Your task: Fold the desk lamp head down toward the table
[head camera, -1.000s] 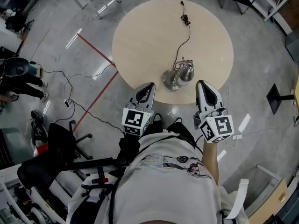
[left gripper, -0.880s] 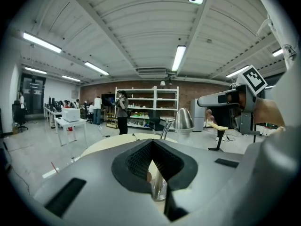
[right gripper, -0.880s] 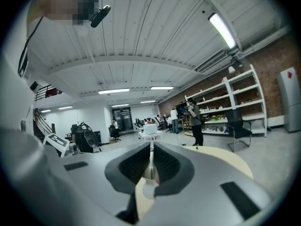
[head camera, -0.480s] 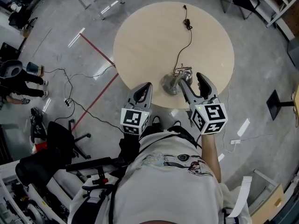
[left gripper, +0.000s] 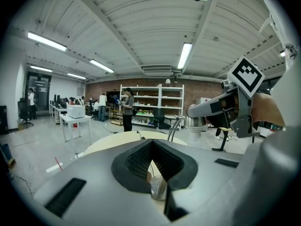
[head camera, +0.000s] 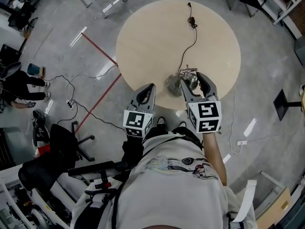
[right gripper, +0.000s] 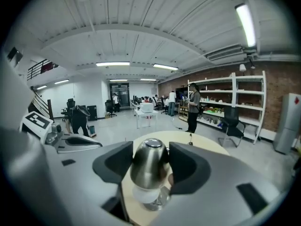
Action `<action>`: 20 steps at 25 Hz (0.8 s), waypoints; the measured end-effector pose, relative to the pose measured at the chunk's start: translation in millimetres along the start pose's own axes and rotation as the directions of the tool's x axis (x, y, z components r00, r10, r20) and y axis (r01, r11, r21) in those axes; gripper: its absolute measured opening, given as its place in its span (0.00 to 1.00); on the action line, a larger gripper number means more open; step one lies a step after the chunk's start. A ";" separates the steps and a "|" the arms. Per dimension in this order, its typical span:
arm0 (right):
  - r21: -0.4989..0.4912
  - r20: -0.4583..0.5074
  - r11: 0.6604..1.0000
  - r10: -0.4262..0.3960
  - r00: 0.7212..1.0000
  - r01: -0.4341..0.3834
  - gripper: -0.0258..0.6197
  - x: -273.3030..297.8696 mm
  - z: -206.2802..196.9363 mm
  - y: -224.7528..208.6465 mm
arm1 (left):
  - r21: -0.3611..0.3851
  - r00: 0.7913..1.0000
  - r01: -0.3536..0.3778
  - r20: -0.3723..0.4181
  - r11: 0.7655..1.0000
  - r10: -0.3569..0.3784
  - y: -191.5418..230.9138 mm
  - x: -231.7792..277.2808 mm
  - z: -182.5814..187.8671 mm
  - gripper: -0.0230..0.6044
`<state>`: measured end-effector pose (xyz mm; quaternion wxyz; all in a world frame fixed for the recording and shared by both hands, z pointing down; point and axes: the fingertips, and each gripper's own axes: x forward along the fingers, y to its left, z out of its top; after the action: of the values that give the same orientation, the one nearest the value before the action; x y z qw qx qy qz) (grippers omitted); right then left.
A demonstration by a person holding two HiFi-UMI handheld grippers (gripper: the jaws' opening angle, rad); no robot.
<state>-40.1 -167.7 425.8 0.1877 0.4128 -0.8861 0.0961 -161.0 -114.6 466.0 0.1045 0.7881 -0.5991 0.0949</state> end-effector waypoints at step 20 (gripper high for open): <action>0.032 -0.018 0.998 0.051 0.999 -0.050 0.42 -12.7 -18.4 3.6 | -0.014 1.000 0.007 -0.021 1.000 -0.008 -2.0 3.1 -9.7 0.04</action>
<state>-30.7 -150.6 437.3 0.1871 0.3922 -0.8928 0.1186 -158.5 -114.3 476.0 0.1167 0.7886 -0.5956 0.0988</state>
